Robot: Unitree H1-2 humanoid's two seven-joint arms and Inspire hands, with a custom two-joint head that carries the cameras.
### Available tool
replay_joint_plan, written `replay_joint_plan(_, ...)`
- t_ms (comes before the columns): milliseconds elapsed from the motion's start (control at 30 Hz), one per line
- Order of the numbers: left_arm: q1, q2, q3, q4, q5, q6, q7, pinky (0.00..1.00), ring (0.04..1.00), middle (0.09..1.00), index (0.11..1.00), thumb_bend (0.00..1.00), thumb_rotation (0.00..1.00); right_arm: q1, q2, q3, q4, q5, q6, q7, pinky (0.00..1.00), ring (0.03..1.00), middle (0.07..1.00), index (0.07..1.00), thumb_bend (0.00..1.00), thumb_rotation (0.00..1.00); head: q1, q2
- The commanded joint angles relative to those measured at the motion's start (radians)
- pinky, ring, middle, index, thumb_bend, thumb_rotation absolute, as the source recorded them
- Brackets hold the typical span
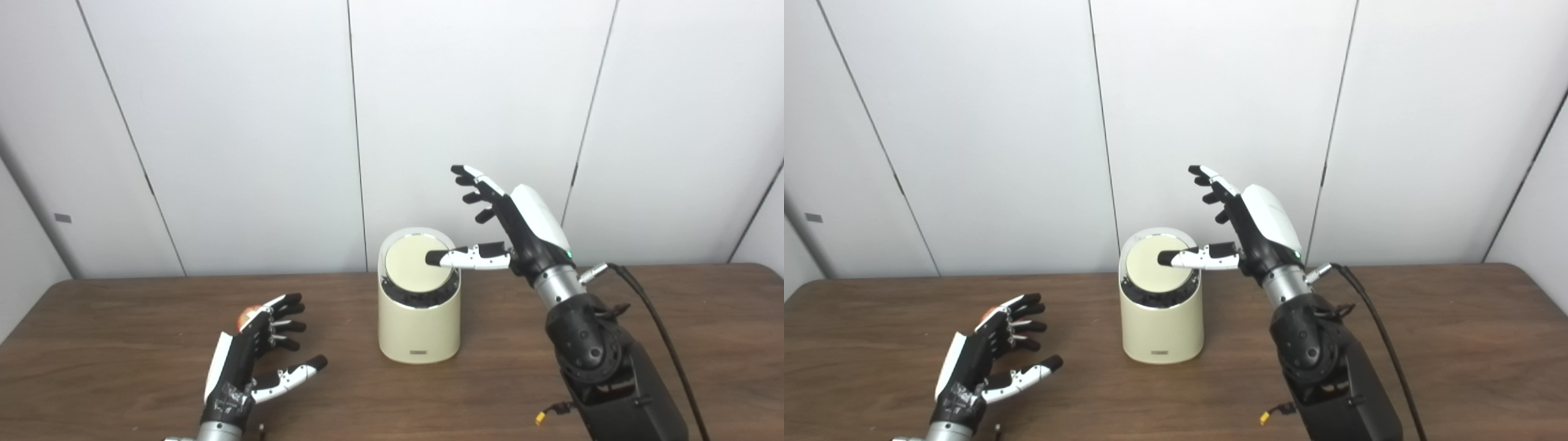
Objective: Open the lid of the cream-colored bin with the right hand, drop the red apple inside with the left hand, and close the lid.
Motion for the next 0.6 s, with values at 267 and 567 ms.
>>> replay_joint_plan(267, -0.036, -0.004, -0.001, -0.031, -0.001, -0.031, 0.014, 0.56, 0.680, 0.777, 0.806, 0.68, 0.00, -0.088, -0.002, 0.034, 0.070, -0.031, -0.011, -0.003, 0.65, 0.805, 0.861, 0.872, 0.76, 0.36, 0.004, 0.002)
replay_joint_plan(567, -0.031, -0.007, -0.002, -0.048, 0.011, -0.005, 0.018, 0.56, 0.681, 0.776, 0.805, 0.67, 0.00, -0.088, 0.005, 0.060, 0.149, -0.053, -0.056, -0.059, 0.55, 0.712, 0.808, 0.851, 0.85, 0.34, 0.008, 0.006)
